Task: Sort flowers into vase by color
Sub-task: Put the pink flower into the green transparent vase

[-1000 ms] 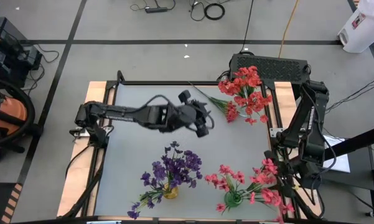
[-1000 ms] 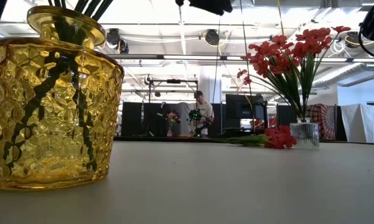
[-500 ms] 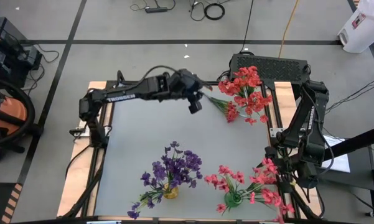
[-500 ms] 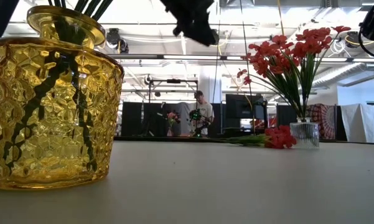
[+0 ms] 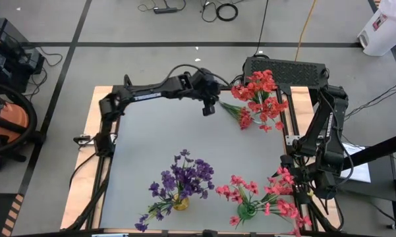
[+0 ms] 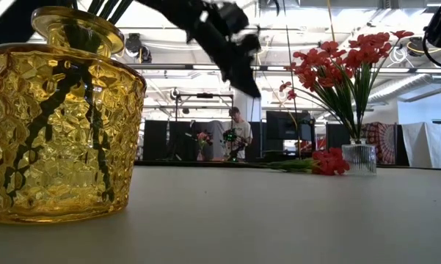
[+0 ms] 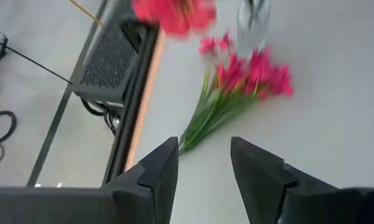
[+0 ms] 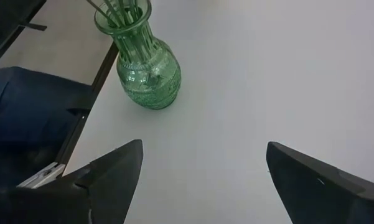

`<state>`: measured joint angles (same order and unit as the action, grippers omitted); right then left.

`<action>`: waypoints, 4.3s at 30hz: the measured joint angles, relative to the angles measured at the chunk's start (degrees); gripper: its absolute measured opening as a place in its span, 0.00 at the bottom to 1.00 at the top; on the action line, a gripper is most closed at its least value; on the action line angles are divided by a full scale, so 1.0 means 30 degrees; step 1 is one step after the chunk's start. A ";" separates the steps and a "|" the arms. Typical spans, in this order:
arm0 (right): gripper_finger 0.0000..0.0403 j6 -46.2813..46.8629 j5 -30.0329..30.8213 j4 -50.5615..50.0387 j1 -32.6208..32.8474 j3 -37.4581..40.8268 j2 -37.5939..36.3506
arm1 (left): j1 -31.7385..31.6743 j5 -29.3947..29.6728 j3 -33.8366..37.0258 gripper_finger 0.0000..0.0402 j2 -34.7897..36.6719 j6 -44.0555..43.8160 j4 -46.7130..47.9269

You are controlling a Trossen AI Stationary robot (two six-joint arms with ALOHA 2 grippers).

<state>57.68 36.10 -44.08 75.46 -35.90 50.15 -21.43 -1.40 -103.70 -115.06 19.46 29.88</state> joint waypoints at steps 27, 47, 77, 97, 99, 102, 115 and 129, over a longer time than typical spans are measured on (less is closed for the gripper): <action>0.83 0.0616 0.1056 0.0337 0.0007 0.0000 0.0044 | 0.0064 0.3835 0.0029 0.39 -0.5372 0.6339 -0.2734; 0.83 0.0494 0.2164 0.0326 0.0007 0.0000 0.0058 | 0.0343 0.4656 0.0029 0.39 -0.5343 0.5754 -0.1642; 0.83 0.6916 0.6622 -0.5389 -0.3462 0.0000 0.4722 | 0.4954 1.2163 -0.0007 0.39 -0.2706 -0.0139 0.0740; 0.83 0.8010 0.7986 -0.5070 -0.9174 0.0000 1.1787 | 1.0029 1.2112 0.0000 0.39 -0.0965 -0.1911 0.1389; 0.83 0.7905 0.8021 -0.5076 -0.9724 0.0000 1.2151 | 1.0362 1.2149 0.0000 0.39 -0.0965 -0.2117 0.1403; 0.83 0.7261 0.8067 -0.5002 -1.0541 0.0000 1.2396 | 1.0753 1.2175 0.0000 0.39 -0.0965 -0.2390 0.1389; 0.83 0.3481 0.7724 -0.4072 -1.2147 0.0000 1.2400 | 1.0159 1.2279 0.0000 0.39 -0.0979 -0.1483 0.1031; 0.83 0.3278 0.4823 -0.4058 -1.2116 0.0000 1.2400 | 0.3715 0.3771 0.0015 0.39 -0.1001 0.0278 0.0471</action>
<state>67.52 50.57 -56.25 39.11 -35.90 87.35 -10.29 9.92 -103.66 -118.06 20.29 31.29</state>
